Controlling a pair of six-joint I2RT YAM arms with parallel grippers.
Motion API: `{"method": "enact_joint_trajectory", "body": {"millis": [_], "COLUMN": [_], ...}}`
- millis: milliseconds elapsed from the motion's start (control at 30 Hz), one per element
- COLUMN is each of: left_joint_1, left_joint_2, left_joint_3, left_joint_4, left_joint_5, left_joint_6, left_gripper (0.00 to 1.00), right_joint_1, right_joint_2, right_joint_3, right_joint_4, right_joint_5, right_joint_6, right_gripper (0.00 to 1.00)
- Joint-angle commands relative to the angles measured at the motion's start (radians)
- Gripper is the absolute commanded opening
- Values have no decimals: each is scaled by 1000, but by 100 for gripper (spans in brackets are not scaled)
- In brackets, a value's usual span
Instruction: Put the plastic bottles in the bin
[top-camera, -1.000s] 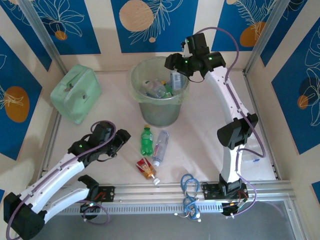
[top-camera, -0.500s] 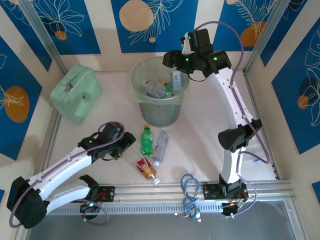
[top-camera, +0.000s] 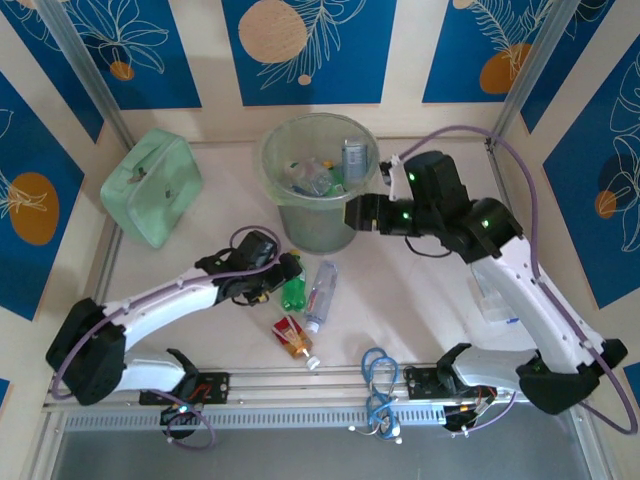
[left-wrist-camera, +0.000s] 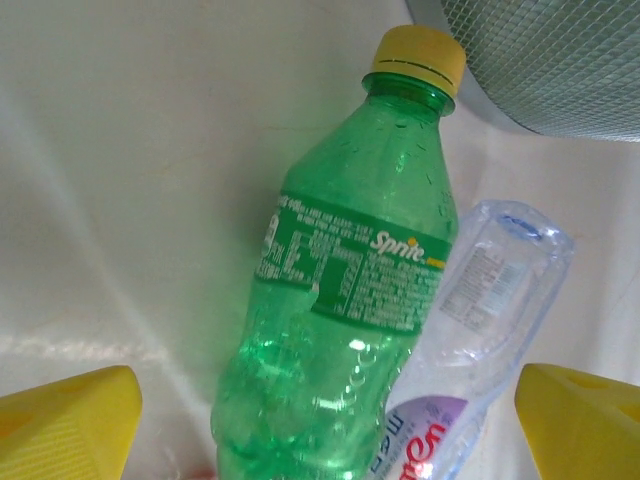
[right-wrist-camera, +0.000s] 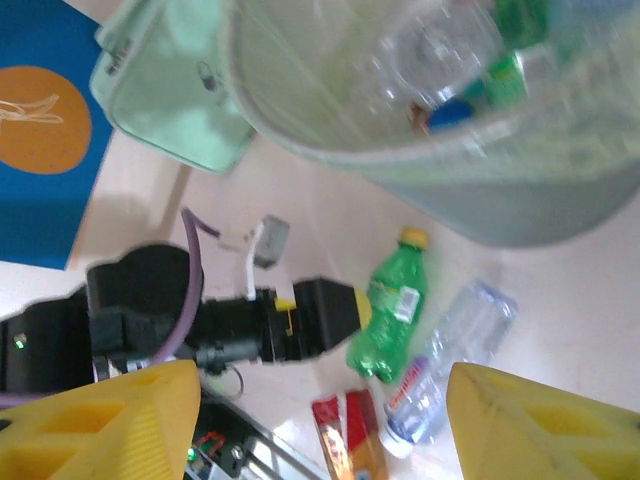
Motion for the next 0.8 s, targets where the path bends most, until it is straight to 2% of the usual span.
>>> {"method": "enact_joint_trajectory", "body": {"millis": [0, 167, 367, 667, 767], "left_joint_1": [-14, -19, -19, -15, -15], "left_joint_2": [68, 136, 208, 263, 265], "left_joint_3": [44, 69, 92, 84, 88], "left_joint_4": [45, 59, 38, 12, 0], "left_joint_5": [11, -4, -19, -29, -37], "left_joint_6": [68, 110, 127, 134, 151], "left_gripper": [95, 95, 91, 80, 69], "right_joint_1": [-2, -4, -2, -1, 0], "right_joint_2": [-59, -101, -69, -40, -39], "right_joint_3": [-92, -160, -131, -105, -110], "right_joint_4": [18, 33, 55, 78, 81], "right_joint_5": [20, 15, -7, -23, -26], "right_joint_6": [69, 109, 114, 122, 131], "right_gripper": [67, 67, 67, 68, 68]}}
